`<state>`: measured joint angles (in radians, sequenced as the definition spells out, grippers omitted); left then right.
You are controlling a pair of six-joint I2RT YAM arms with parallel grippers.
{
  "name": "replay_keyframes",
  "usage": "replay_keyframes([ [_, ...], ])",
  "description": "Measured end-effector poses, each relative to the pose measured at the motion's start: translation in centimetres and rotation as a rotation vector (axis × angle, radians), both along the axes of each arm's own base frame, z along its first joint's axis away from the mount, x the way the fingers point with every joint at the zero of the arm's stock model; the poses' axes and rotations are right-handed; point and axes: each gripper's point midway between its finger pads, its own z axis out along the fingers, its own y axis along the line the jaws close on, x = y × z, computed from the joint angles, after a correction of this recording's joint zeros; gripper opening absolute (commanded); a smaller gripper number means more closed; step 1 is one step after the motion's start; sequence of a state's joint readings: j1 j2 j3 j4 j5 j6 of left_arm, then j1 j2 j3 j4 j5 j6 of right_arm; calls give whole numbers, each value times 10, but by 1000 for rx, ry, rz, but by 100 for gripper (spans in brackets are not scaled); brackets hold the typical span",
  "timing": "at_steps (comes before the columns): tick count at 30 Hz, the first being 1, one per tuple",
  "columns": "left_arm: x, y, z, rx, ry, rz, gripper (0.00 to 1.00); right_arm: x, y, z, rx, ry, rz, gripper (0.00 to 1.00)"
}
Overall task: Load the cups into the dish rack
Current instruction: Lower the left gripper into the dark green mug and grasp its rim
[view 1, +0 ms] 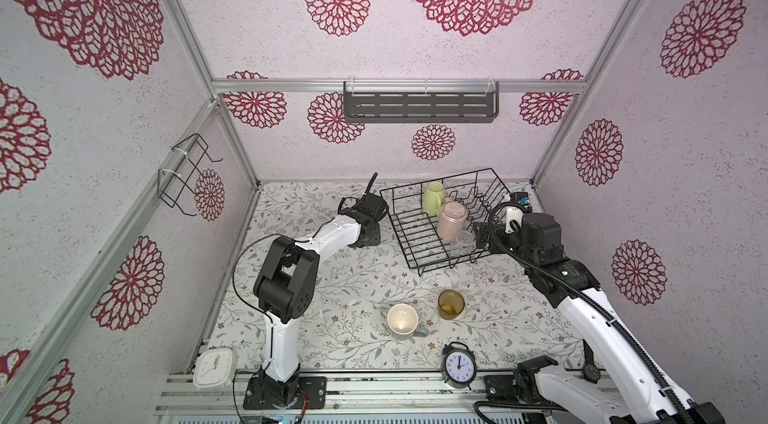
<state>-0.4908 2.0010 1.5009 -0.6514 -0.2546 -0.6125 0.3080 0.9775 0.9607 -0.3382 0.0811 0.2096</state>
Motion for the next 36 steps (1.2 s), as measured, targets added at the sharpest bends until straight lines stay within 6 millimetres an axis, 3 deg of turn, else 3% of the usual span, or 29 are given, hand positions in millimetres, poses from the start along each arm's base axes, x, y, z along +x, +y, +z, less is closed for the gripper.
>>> replay_keyframes([
  [13,3,0,-7,-52,30,-58,35,-1,2,-1,4,3,9,99],
  [15,5,-1,-9,-51,32,-64,31,-1,2,-1,3,5,9,99],
  [21,8,-1,-12,-34,36,-87,4,-1,2,-1,4,5,9,99],
  [27,8,0,-12,-31,30,-100,0,-1,3,-1,10,6,17,99],
  [31,1,5,-10,-46,30,-104,0,-3,20,3,57,-6,104,99],
  [36,-31,18,-5,-98,73,-108,0,-13,53,7,156,-9,285,99],
])
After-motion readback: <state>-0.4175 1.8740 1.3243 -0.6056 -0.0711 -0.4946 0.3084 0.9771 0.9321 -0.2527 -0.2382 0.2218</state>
